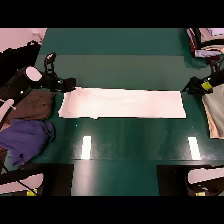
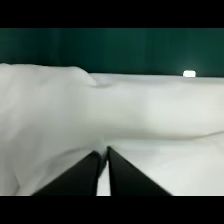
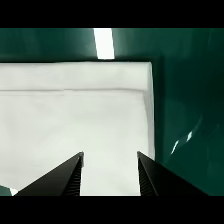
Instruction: Fold the shirts.
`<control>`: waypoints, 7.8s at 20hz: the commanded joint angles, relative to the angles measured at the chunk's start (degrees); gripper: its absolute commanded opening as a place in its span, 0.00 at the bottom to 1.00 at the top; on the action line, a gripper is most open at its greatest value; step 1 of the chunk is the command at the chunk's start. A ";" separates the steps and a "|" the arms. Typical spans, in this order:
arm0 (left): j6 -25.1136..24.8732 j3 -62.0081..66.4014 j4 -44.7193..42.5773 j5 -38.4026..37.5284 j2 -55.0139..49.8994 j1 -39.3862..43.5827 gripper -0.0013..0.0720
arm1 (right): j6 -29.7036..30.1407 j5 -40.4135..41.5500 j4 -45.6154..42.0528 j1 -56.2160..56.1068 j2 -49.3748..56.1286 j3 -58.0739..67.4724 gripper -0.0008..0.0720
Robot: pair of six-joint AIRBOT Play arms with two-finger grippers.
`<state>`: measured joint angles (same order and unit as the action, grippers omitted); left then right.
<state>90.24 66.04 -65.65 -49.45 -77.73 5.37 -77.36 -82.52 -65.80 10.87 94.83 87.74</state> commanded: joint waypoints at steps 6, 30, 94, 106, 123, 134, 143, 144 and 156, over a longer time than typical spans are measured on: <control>-0.66 3.80 -0.57 -5.62 -0.42 -0.04 0.89 | 3.98 -7.50 3.63 9.73 0.92 -0.13 0.72; -0.61 24.28 7.61 -3.15 -24.24 26.27 0.05 | 10.62 -2.95 31.41 -1.49 -11.63 -3.15 0.03; -3.69 38.53 -2.93 -26.40 -4.35 2.19 0.05 | 11.21 9.55 32.61 -35.60 19.37 13.73 0.03; -3.67 38.53 -2.93 -16.52 -4.35 21.66 0.05 | 3.34 8.04 14.43 9.22 -3.50 13.68 0.03; -3.67 38.53 -2.99 -15.85 -5.01 23.76 0.05 | 5.86 3.02 17.55 25.55 -5.38 28.96 0.03; -5.86 38.53 -3.04 -18.23 -5.01 23.76 0.05 | 4.02 -1.29 -5.11 41.00 -24.96 -5.22 0.11; -7.72 38.53 -7.78 -19.06 -4.57 23.74 0.05 | 3.89 3.10 5.42 46.73 -31.28 -17.07 0.66; -7.61 38.53 -9.97 -19.69 -4.07 23.32 0.05 | 3.87 3.72 9.35 44.63 -31.28 -15.65 0.66; -6.16 38.05 -11.39 -36.41 0.13 9.97 0.05 | 3.96 6.25 14.58 -0.20 -31.21 -7.50 0.03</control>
<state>83.92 104.14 -78.43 -83.64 -77.89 16.60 -73.45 -77.25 -51.62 19.05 63.66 79.77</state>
